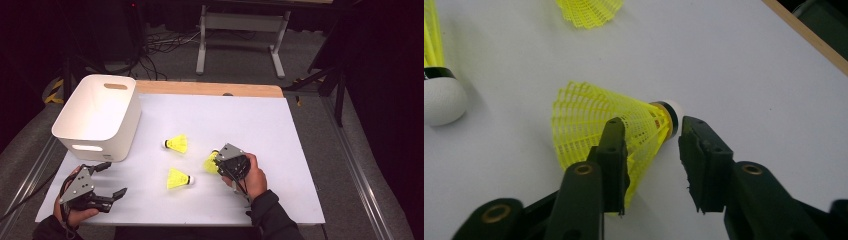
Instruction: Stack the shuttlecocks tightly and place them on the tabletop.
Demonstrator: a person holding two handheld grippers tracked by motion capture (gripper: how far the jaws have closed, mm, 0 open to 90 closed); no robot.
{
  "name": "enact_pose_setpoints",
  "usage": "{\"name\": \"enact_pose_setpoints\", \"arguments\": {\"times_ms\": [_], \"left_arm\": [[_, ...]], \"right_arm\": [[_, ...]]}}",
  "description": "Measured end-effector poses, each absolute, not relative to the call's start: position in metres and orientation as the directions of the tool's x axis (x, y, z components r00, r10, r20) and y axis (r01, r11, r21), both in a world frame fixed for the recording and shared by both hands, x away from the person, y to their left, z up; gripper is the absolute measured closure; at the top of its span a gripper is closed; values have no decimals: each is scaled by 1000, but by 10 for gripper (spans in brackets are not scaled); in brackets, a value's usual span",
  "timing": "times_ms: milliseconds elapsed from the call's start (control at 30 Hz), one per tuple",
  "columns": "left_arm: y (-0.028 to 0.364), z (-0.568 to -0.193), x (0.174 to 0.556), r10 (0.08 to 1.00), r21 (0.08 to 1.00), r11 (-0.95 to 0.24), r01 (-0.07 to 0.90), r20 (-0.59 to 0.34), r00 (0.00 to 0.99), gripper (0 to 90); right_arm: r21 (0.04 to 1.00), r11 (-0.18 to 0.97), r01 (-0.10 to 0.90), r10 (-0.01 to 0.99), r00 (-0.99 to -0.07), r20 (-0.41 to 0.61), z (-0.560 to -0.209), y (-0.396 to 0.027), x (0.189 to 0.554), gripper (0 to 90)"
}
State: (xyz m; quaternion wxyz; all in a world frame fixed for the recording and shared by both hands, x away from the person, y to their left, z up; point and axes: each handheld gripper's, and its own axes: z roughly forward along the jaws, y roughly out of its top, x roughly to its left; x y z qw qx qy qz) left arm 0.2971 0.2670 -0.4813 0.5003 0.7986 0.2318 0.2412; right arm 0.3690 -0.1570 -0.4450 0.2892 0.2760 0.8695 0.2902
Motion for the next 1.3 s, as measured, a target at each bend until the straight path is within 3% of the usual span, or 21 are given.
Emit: {"name": "enact_pose_setpoints", "arguments": {"times_ms": [133, 333, 767, 1033, 1300], "left_arm": [[266, -482, 298, 607, 909, -395, 130, 153, 780, 62], [267, -482, 298, 610, 911, -391, 133, 148, 779, 63], [266, -482, 299, 611, 910, -390, 141, 142, 779, 63], [264, -483, 300, 612, 909, -390, 146, 138, 779, 63], [263, -484, 301, 609, 906, -397, 147, 140, 781, 62]], "right_arm": [[655, 680, 329, 651, -681, -334, -446, -158, 370, 787], [666, 663, 341, 672, -663, -329, -445, -165, 372, 885], [721, 629, 292, 672, -670, -315, -439, -174, 373, 890], [790, 571, 223, 617, -752, -233, -442, -176, 392, 890], [793, 585, 172, 552, -801, -233, -445, -165, 412, 892]]}}
